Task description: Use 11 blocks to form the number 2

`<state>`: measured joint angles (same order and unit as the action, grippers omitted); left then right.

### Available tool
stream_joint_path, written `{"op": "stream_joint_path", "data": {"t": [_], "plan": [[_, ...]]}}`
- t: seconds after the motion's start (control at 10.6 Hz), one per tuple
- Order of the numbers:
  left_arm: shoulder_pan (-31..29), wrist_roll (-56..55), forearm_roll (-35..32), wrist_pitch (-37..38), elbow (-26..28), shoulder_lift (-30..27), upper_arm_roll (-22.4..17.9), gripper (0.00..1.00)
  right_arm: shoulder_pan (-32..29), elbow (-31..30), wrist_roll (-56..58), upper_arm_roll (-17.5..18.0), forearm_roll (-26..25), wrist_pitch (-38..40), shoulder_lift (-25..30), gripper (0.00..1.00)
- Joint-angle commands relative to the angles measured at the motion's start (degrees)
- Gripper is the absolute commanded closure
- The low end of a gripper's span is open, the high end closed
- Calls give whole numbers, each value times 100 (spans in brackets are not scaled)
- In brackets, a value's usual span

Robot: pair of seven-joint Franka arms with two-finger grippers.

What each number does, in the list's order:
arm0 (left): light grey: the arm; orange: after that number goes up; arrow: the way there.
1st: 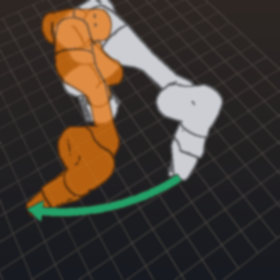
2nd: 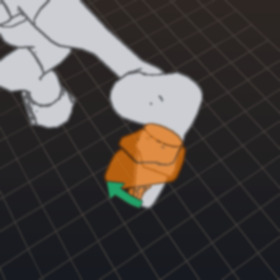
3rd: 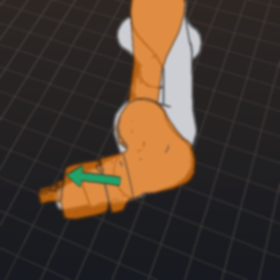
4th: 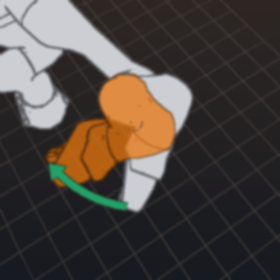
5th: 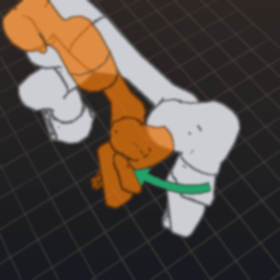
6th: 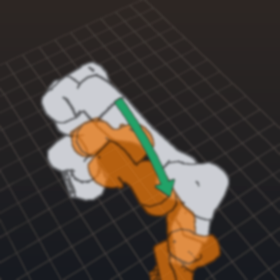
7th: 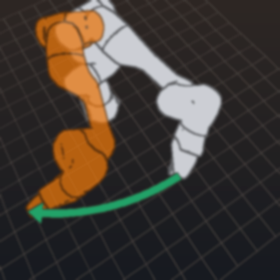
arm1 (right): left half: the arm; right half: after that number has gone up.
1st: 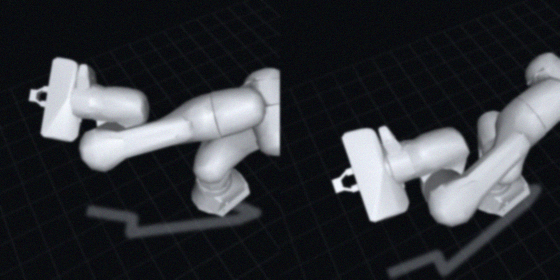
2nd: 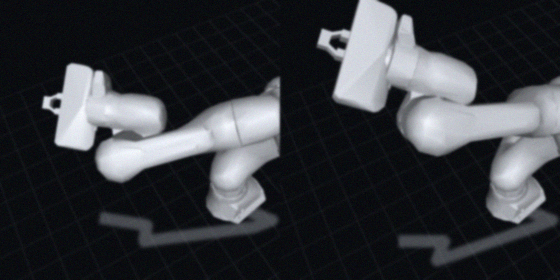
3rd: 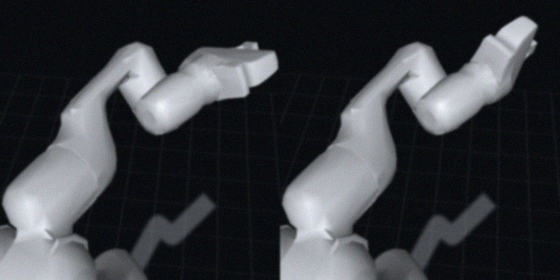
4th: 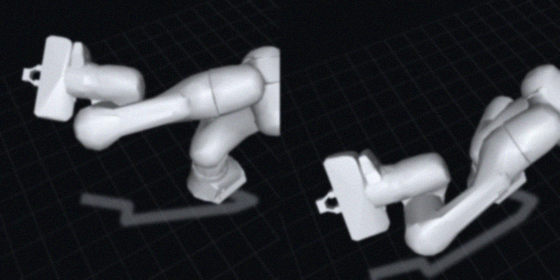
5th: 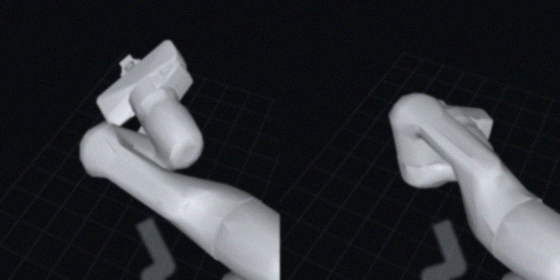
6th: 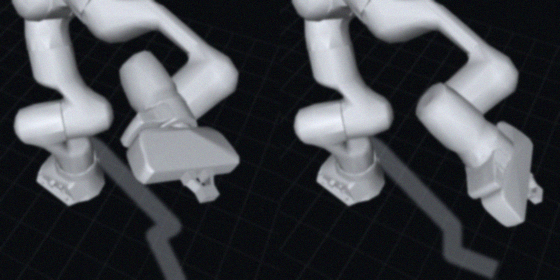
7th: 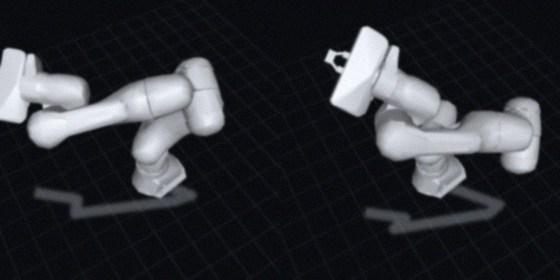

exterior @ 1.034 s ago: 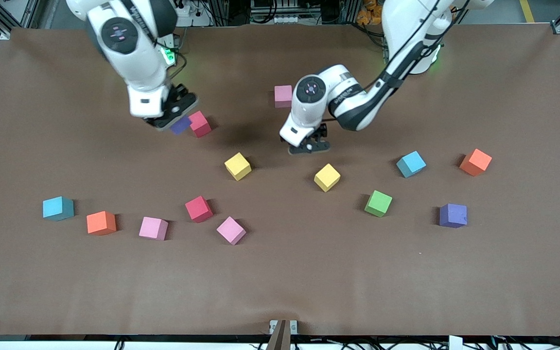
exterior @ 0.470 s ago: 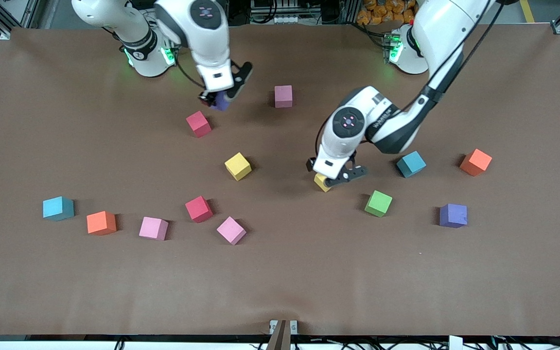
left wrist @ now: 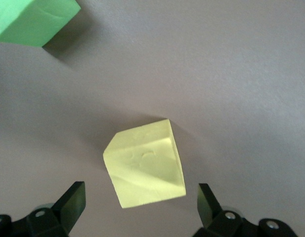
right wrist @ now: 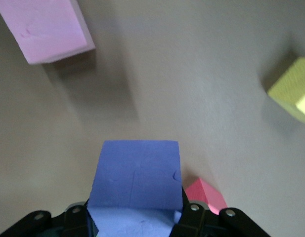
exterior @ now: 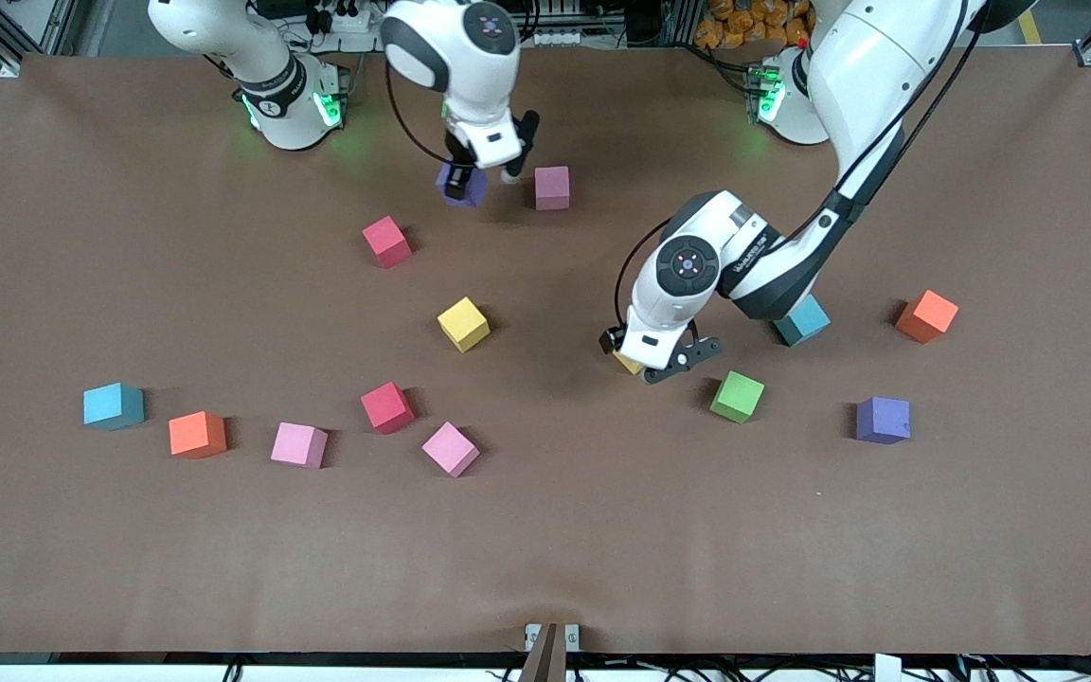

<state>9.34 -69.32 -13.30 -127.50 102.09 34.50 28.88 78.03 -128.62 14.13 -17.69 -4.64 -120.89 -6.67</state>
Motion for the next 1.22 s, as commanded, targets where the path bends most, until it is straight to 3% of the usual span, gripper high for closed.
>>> {"op": "stream_joint_path", "data": {"t": [0.0,0.47,1.13], "plan": [[23,-388,-146,76,-146,135,-22,0,352,617,309,2,-55,48,-781,48],[32,-740,-146,-152,-146,267,-22,0,582,759,345,177,-3,-312,-1441,48],[76,-952,-173,-416,-102,487,-163,0,714,1040,144,178,455,-321,-1811,48]]}}
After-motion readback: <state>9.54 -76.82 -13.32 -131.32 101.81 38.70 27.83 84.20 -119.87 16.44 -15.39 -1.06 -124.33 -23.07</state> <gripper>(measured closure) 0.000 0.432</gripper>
